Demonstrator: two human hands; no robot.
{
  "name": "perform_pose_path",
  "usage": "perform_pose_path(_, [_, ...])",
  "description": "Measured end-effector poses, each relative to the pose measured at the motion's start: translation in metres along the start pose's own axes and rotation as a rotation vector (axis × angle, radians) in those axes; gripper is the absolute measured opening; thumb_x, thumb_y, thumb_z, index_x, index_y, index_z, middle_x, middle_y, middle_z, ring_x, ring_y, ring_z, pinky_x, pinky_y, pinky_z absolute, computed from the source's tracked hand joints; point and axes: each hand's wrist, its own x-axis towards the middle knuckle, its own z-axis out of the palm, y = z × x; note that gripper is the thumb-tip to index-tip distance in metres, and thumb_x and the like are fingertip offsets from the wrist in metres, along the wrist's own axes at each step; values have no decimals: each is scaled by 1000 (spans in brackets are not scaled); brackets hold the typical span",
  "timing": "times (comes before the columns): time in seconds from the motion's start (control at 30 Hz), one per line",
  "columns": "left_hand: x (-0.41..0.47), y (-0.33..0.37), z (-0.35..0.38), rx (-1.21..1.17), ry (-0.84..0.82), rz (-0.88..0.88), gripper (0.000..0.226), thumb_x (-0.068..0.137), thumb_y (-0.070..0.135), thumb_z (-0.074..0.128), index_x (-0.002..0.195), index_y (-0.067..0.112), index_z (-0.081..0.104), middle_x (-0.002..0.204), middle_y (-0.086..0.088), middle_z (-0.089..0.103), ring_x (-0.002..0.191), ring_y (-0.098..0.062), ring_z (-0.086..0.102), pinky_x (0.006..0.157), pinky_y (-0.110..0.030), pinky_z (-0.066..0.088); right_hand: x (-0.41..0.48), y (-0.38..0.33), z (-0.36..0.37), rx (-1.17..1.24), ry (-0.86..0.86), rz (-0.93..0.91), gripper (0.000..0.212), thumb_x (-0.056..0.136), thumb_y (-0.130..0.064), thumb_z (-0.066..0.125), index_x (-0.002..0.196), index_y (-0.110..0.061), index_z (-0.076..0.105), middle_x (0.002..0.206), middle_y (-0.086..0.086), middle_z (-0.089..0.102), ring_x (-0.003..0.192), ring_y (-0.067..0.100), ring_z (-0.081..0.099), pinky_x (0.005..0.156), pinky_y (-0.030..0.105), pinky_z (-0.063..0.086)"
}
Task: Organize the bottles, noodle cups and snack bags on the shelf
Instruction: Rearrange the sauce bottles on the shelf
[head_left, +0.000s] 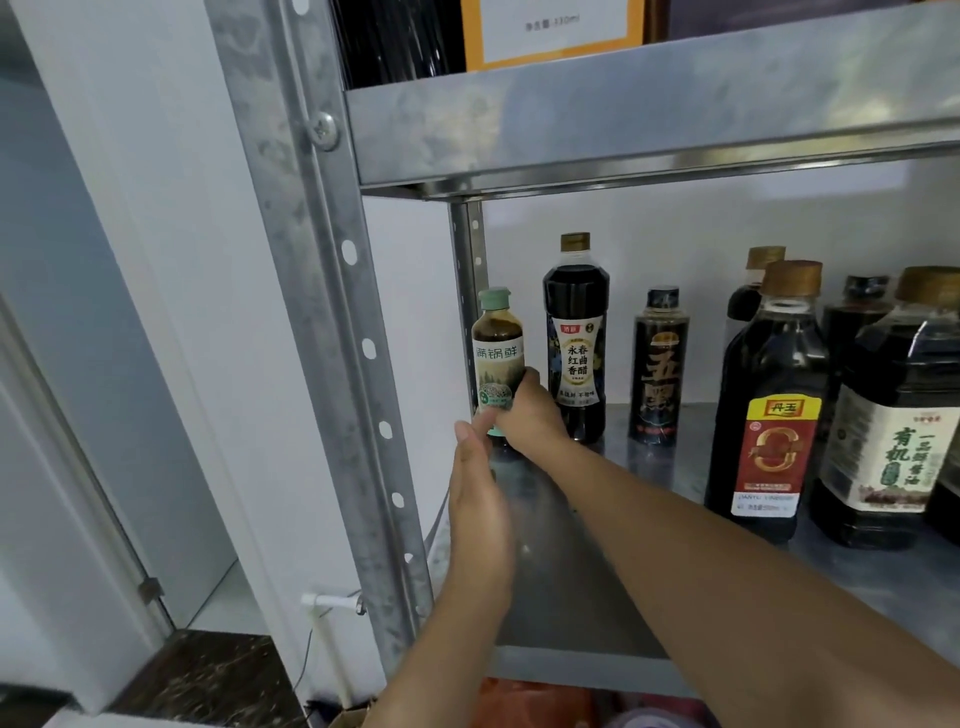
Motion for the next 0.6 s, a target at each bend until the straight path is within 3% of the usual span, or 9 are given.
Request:
perform_pose_path(0.17, [2,2,4,-8,-9,-26,54,104,53,18,136,31,57,144,5,54,138,-11,44,96,-20,35,-9,0,-2,26,10,14,57,92,-24,66,135,-7,33,130,17,58,119,36,59,99,49,52])
perform_pose_path(0.27, [3,3,10,-25,-26,-5,53,106,49,19,133,27,59,136,6,60,132,-10,51,101,-22,36,-25,1,-9,-43,43,33,50,96,-21,60,136,-8,34,125,17,62,113,36,63,92,47,55])
perform_pose_path(0.37, [4,5,15,-43,-30,18,52,106,48,18,128,27,60,132,5,62,125,-8,54,103,-22,36,-43,4,-20,-38,247,5,45,98,-22,58,137,-8,41,122,16,62,111,35,63,84,41,54])
perform_pose_path(0.5, [1,7,23,-55,-50,-2,57,106,48,17,133,22,61,131,8,62,121,-4,55,105,-20,37,-39,10,-34,95,581,11,59,89,-17,67,139,-2,40,130,21,50,120,37,51,95,43,47])
perform_pose_path(0.6, [-5,11,24,-40,-70,-15,60,106,49,17,133,20,62,126,9,66,118,-2,58,107,-24,39,-21,16,-37,110,556,106,77,84,-20,74,145,-1,31,136,25,43,125,40,46,102,46,44])
